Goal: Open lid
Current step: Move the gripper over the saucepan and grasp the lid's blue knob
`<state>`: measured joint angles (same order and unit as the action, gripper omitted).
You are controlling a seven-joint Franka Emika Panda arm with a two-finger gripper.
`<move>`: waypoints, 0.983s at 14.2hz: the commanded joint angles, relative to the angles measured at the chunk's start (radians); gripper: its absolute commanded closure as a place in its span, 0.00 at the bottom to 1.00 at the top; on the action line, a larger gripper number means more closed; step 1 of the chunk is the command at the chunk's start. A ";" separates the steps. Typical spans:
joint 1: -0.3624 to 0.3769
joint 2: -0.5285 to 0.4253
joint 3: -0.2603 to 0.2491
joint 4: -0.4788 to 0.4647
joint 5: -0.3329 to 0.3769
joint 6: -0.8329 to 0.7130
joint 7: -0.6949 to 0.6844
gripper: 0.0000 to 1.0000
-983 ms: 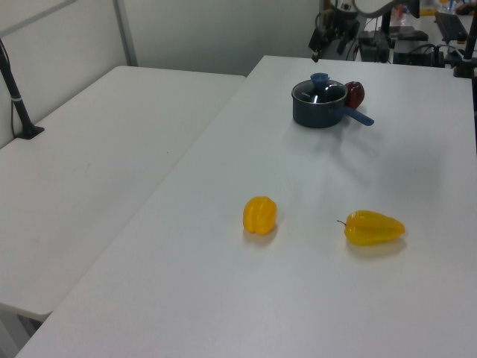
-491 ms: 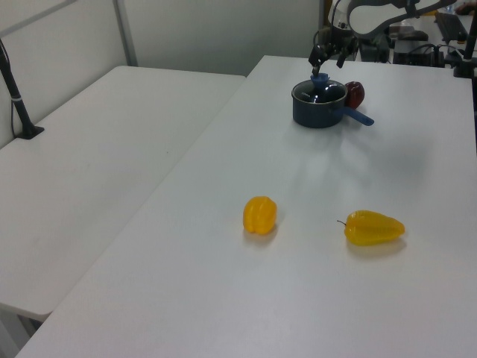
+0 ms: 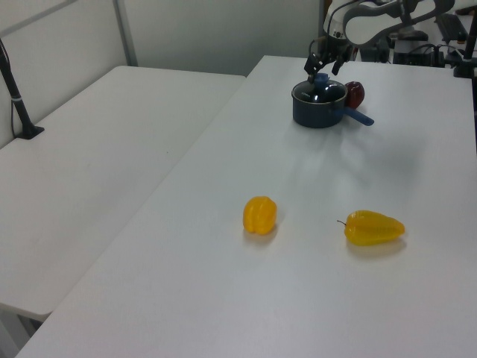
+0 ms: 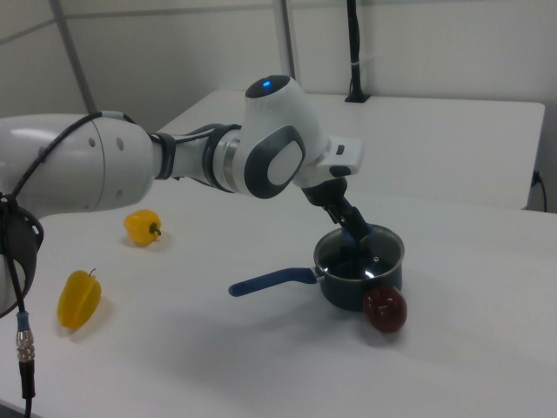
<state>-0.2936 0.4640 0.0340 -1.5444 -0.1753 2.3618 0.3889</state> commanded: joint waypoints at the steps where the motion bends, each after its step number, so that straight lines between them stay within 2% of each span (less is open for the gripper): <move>1: 0.007 0.019 -0.002 0.013 -0.026 0.042 0.035 0.14; 2: 0.007 0.019 -0.002 0.013 -0.027 0.043 0.035 0.18; 3: 0.007 0.019 -0.003 0.012 -0.029 0.042 0.030 0.34; 4: 0.007 0.018 -0.003 0.012 -0.029 0.042 0.030 0.42; 6: 0.007 0.016 -0.002 0.012 -0.029 0.040 0.028 0.53; 8: 0.007 -0.005 -0.002 0.006 -0.029 0.027 0.027 0.57; 12: 0.019 -0.109 0.012 -0.057 -0.027 -0.005 0.030 0.57; 14: 0.083 -0.152 0.012 -0.089 -0.027 -0.055 0.034 0.57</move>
<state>-0.2860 0.4261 0.0462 -1.5434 -0.1817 2.3743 0.3951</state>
